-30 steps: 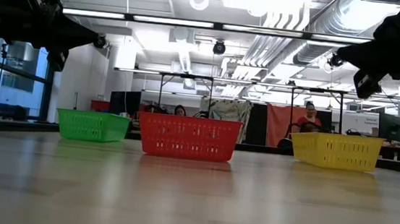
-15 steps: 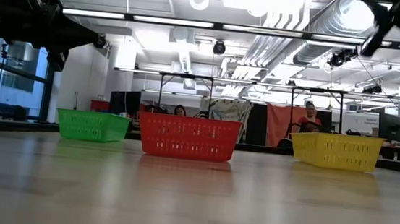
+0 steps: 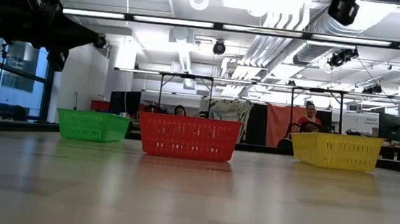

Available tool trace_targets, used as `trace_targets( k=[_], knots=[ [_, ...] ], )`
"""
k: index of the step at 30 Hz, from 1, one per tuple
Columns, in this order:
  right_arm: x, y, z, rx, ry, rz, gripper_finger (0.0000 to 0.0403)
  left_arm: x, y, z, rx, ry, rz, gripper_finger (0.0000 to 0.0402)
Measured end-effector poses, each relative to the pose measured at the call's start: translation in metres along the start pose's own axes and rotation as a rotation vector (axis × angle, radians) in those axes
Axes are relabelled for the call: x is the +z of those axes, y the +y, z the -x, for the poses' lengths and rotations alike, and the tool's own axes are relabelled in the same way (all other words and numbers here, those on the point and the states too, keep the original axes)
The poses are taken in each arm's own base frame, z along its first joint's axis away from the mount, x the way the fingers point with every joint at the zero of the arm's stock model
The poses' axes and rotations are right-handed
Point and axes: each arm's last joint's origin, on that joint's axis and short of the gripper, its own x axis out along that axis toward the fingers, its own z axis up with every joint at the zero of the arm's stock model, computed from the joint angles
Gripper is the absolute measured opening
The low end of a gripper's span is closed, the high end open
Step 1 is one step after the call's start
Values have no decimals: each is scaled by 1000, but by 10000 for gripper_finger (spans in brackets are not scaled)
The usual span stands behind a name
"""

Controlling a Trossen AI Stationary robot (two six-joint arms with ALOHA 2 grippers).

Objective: Sort Halloween decoration
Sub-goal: Put the purple skeleton toy into the green bin

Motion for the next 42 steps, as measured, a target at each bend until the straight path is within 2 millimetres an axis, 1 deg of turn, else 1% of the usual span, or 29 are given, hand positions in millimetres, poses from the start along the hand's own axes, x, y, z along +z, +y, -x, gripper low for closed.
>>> trace_targets(
  k=[2,6,8,11,14,16,22,26,30,33,36,39,42],
  knots=[
    [6,10,-14,-14,138,-33,145,0,0,0,0,-1,0,0],
    [9,31,-35,-3,446,-75,157,0,0,0,0,0,0,0],
    [5,40,-43,-15,589,-81,158,0,0,0,1,0,0,0],
    [-8,52,-52,-81,729,-71,158,0,0,0,0,-1,0,0],
    [-28,59,-60,-121,836,-41,158,0,0,0,0,0,0,0],
    [-45,62,-64,-137,898,-31,158,0,0,0,0,0,0,0],
    [-100,78,-62,-135,1022,17,158,0,0,0,0,0,0,0],
    [-137,95,-59,-93,1023,74,158,0,0,0,0,0,0,0],
    [-173,105,-65,-80,992,160,158,0,0,0,0,0,0,0],
    [-195,106,-74,-100,1002,247,158,0,0,0,0,0,0,0],
    [-213,104,-86,-130,1033,343,158,0,0,0,0,0,0,0],
    [-229,98,-98,-163,1066,419,158,0,0,0,0,0,0,0],
    [-242,93,-110,-188,1097,461,158,0,0,0,0,0,0,0]
  ],
)
